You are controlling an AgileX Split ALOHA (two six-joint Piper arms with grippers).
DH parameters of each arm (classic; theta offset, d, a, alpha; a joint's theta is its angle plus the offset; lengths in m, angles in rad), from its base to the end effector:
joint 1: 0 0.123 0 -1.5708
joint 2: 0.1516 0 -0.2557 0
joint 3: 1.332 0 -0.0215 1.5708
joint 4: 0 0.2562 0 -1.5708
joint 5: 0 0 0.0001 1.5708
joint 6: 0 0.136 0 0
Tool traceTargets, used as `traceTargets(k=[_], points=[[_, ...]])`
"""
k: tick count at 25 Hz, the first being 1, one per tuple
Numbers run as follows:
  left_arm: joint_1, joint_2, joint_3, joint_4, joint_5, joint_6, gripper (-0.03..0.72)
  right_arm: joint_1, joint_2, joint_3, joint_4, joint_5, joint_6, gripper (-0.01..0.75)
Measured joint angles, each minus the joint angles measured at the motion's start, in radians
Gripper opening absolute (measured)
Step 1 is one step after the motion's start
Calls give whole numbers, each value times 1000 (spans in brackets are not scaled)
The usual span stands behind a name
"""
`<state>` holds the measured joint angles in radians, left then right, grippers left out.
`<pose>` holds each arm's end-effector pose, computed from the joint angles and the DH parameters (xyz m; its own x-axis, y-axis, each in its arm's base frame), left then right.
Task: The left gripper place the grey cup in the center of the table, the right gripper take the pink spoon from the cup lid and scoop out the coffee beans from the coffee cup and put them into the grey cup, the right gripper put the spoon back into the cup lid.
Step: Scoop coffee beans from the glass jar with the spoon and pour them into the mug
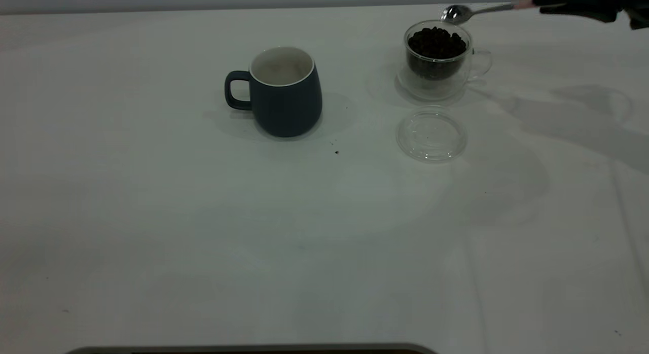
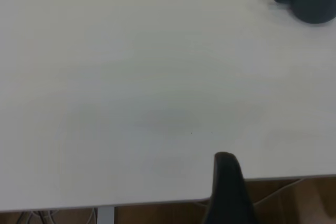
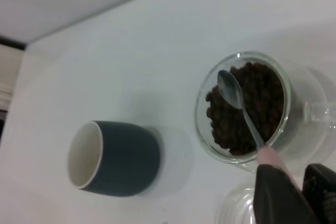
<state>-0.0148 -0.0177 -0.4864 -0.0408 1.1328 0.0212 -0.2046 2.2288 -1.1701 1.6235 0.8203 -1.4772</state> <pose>0.0637 -0.0060 0.2477 -0.5149 0.0115 -0.8572 0.0485 0.9987 -0.0157 0.4158 0.0152 0.0264 -0.8153 0.2877 -0.5025 -0.1610 0.7209 0.6741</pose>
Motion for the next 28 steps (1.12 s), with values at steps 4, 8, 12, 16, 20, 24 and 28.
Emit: traceTargets(k=[4, 8, 12, 16, 20, 24, 28], points=[[0, -1, 0, 0, 0, 0, 565, 38, 16, 0, 24, -23, -40, 111], [0, -1, 0, 0, 0, 0, 565, 55, 41, -7, 98, -57, -95, 111], [0, -1, 0, 0, 0, 0, 565, 56, 62, -9, 135, -65, -130, 111], [0, -1, 0, 0, 0, 0, 565, 56, 73, -9, 132, -65, -128, 110], [0, -1, 0, 0, 0, 0, 565, 56, 82, -9, 106, -56, -106, 110], [0, -1, 0, 0, 0, 0, 565, 56, 82, -9, 74, -51, -64, 110], [0, -1, 0, 0, 0, 1, 565, 56, 82, -10, 24, -43, 7, 110]])
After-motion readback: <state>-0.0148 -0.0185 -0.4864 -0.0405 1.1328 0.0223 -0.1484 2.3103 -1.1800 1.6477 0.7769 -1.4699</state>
